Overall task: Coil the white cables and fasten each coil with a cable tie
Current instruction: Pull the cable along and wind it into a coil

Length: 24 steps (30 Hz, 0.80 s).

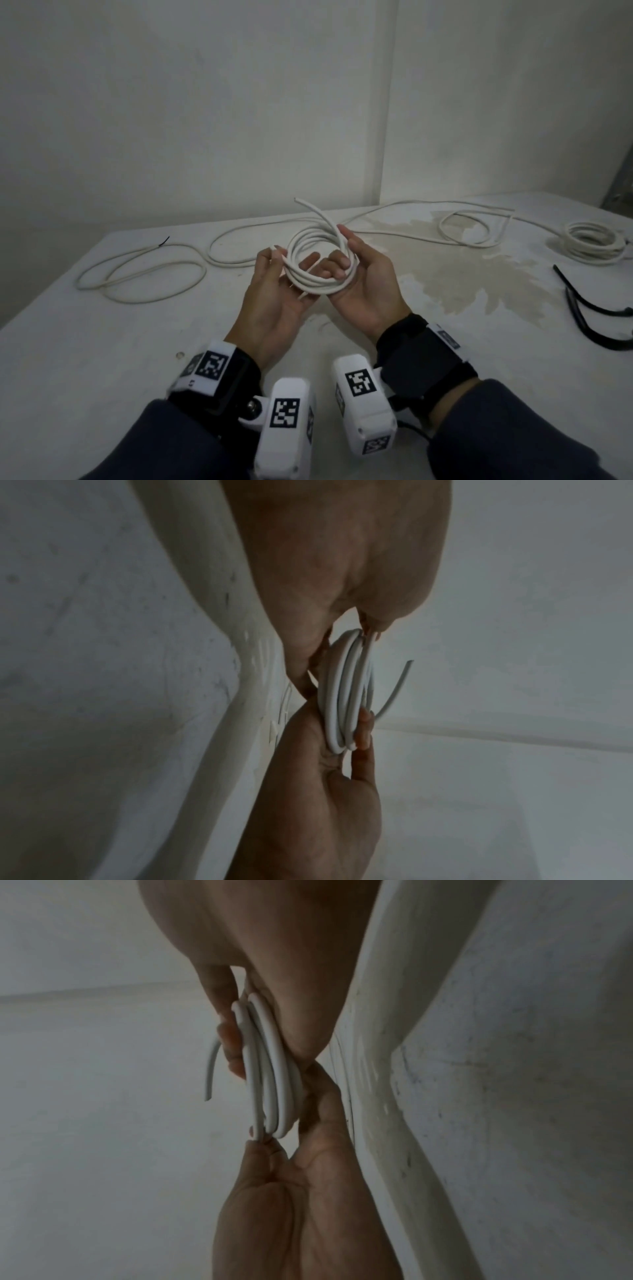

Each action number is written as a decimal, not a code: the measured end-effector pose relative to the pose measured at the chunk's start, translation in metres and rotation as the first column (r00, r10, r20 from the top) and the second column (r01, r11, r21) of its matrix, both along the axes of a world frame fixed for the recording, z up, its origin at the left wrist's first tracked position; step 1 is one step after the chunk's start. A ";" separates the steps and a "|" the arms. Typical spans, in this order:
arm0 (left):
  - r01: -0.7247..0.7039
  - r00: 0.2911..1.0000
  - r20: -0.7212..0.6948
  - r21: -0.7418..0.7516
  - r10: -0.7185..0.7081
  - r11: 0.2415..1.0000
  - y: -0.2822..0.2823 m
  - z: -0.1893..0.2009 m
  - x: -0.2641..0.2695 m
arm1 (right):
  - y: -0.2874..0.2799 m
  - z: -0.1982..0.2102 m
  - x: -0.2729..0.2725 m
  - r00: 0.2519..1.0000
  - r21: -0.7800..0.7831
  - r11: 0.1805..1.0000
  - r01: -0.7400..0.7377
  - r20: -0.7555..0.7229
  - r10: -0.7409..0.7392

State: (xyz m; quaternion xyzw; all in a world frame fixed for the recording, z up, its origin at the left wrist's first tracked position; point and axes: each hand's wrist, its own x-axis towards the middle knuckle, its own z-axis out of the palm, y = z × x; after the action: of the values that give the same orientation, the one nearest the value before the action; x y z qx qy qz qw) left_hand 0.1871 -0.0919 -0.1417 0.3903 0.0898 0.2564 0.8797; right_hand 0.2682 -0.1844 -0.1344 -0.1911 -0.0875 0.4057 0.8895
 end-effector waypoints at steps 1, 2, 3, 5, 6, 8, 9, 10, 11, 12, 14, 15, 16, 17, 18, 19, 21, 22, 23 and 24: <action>-0.004 1.000 0.019 -0.010 0.004 1.000 0.000 0.001 0.000 | 0.001 0.000 -0.001 1.000 0.000 1.000 -0.003 -0.002 0.003; -0.017 0.999 0.035 -0.017 0.017 1.000 0.000 0.001 0.000 | 0.001 0.000 -0.001 1.000 -0.009 1.000 -0.001 -0.001 0.001; -0.036 0.998 0.050 -0.029 0.038 0.999 0.000 0.001 0.000 | 0.002 0.000 -0.002 1.000 -0.026 1.000 0.003 0.006 -0.003; -0.091 0.993 0.069 -0.055 0.095 0.994 0.000 0.001 0.001 | 0.003 0.002 -0.003 0.999 -0.067 0.998 0.009 0.036 -0.007; -0.116 0.990 0.070 -0.060 0.120 0.991 0.001 0.002 0.002 | 0.003 0.001 -0.003 0.999 -0.094 0.996 0.008 0.049 -0.004; -0.131 0.989 0.064 -0.041 0.133 0.991 0.003 0.002 0.002 | 0.004 -0.002 -0.002 0.997 -0.161 0.987 -0.001 0.076 0.013; -0.126 0.990 0.058 -0.021 0.127 0.992 0.004 0.001 0.003 | 0.005 -0.004 -0.001 0.996 -0.186 0.983 -0.001 0.086 0.018; -0.121 0.992 0.045 -0.002 0.121 0.993 0.004 0.000 0.003 | 0.006 -0.007 0.002 0.996 -0.206 0.979 0.007 0.087 0.011; -0.123 0.992 0.024 0.016 0.122 0.992 0.005 0.000 0.004 | 0.007 -0.009 0.004 0.997 -0.217 0.976 0.019 0.083 -0.001; -0.130 0.992 -0.002 0.032 0.130 0.991 0.005 -0.001 0.005 | 0.008 -0.011 0.006 0.997 -0.224 0.974 0.028 0.081 -0.010; -0.147 0.988 -0.044 0.046 0.149 0.988 0.004 0.000 0.006 | 0.007 -0.010 0.005 0.995 -0.227 0.974 0.021 0.098 0.001; -0.149 0.987 -0.054 0.045 0.151 0.988 0.002 0.001 0.006 | 0.006 -0.009 0.003 0.992 -0.238 0.971 0.027 0.126 0.004; -0.145 0.987 -0.062 0.047 0.148 0.988 0.001 0.002 0.006 | 0.006 -0.008 0.002 0.984 -0.257 0.965 0.058 0.175 -0.012; -0.139 0.987 -0.073 0.054 0.143 0.989 -0.001 0.003 0.006 | 0.005 -0.007 0.000 0.969 -0.278 0.954 0.116 0.243 -0.047; -0.129 0.987 -0.084 0.066 0.135 0.989 -0.002 0.003 0.006 | 0.005 -0.006 -0.002 0.945 -0.299 0.936 0.187 0.314 -0.089; -0.116 0.988 -0.092 0.077 0.123 0.990 -0.003 0.004 0.005 | 0.005 -0.005 -0.003 0.922 -0.313 0.918 0.243 0.368 -0.119; -0.082 0.990 -0.104 0.094 0.092 0.992 -0.005 0.004 0.004 | 0.004 -0.004 -0.005 0.897 -0.327 0.899 0.293 0.418 -0.140; -0.071 0.990 -0.112 0.099 0.082 0.993 -0.004 0.004 0.003 | 0.004 -0.004 -0.005 0.893 -0.329 0.895 0.300 0.427 -0.142; -0.068 0.990 -0.120 0.101 0.080 0.993 -0.004 0.004 0.002 | 0.003 -0.004 -0.005 0.894 -0.329 0.897 0.296 0.426 -0.139; -0.068 0.989 -0.126 0.100 0.081 0.993 -0.003 0.004 0.001 | 0.003 -0.003 -0.005 0.899 -0.327 0.901 0.284 0.418 -0.132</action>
State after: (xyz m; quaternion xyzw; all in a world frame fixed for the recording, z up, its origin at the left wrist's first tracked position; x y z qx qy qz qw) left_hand 0.1884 -0.0950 -0.1373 0.4442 0.1489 0.2673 0.8421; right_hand 0.2633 -0.1816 -0.1377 -0.4440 -0.1589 0.2698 0.8396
